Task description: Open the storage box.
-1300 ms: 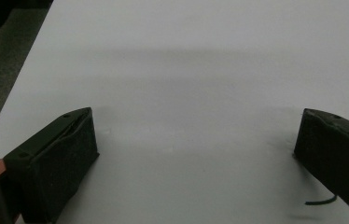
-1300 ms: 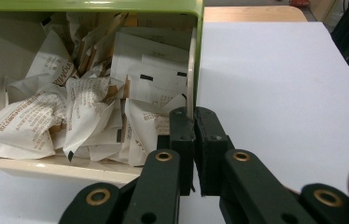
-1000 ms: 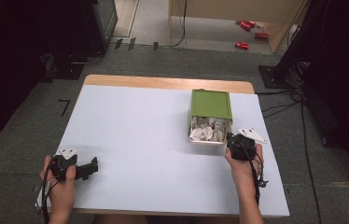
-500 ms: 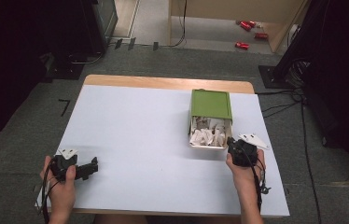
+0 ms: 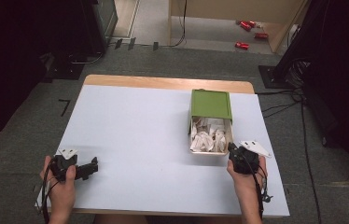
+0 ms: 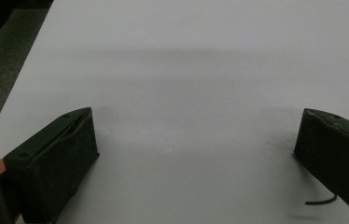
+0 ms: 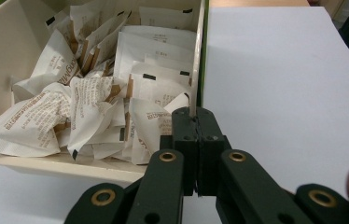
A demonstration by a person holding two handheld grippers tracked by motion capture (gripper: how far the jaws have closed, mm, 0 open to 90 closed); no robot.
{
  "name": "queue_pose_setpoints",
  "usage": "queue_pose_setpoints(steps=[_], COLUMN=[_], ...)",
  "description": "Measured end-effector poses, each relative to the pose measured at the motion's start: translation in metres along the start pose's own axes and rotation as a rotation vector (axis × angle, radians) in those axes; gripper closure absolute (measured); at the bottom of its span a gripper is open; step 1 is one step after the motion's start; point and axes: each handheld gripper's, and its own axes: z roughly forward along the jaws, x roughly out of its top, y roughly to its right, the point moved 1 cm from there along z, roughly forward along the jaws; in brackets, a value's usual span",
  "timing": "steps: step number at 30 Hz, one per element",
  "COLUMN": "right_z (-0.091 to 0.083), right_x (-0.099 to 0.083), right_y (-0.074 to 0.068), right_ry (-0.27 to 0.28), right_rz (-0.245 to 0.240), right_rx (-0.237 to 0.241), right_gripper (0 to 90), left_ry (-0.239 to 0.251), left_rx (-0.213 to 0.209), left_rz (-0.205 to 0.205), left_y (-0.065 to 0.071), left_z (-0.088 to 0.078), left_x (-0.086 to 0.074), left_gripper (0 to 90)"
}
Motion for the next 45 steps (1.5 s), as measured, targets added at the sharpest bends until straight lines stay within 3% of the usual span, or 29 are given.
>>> queue_pose_setpoints(steps=[32,33,34,35,37,38,42,43,45], right_z=[-0.025,-0.027,-0.027,-0.03,-0.032,-0.034,-0.037,-0.039,-0.039], right_x=[-0.023,-0.022,-0.022,-0.021,-0.02,-0.017,-0.013,-0.011,-0.01], right_y=[0.001,0.002,0.002,0.001,0.001,0.001,0.001,-0.001,-0.001], right_ry=[0.006,0.002,0.002,-0.003,-0.011,-0.022,-0.03,-0.039,-0.045], right_rz=[0.032,0.042,0.042,0.042,0.039,0.046,0.06,0.054,0.051], right_rx=[0.051,0.076,0.076,0.106,0.111,0.124,0.14,0.142,0.138], right_gripper=[88.3,80.6,80.6,71.0,66.0,54.7,44.5,35.0,33.0], left_ry=[-0.002,-0.002,-0.002,-0.003,-0.003,-0.003,-0.003,-0.003,-0.003], left_rx=[-0.001,-0.001,-0.001,-0.001,-0.001,-0.001,-0.001,-0.001,-0.001], left_rz=[0.001,0.001,0.001,0.002,0.002,0.002,0.002,0.002,0.002], left_y=[0.0,0.0,0.0,0.0,0.0,0.0,0.0,0.0,0.0], left_z=[0.0,0.0,0.0,0.0,0.0,0.0,0.0,0.0,0.0], left_x=[0.0,0.0,0.0,0.0,0.0,0.0,0.0,0.0,0.0], left_gripper=[0.0,0.0,0.0,0.0,0.0,0.0,0.0,0.0,0.0])
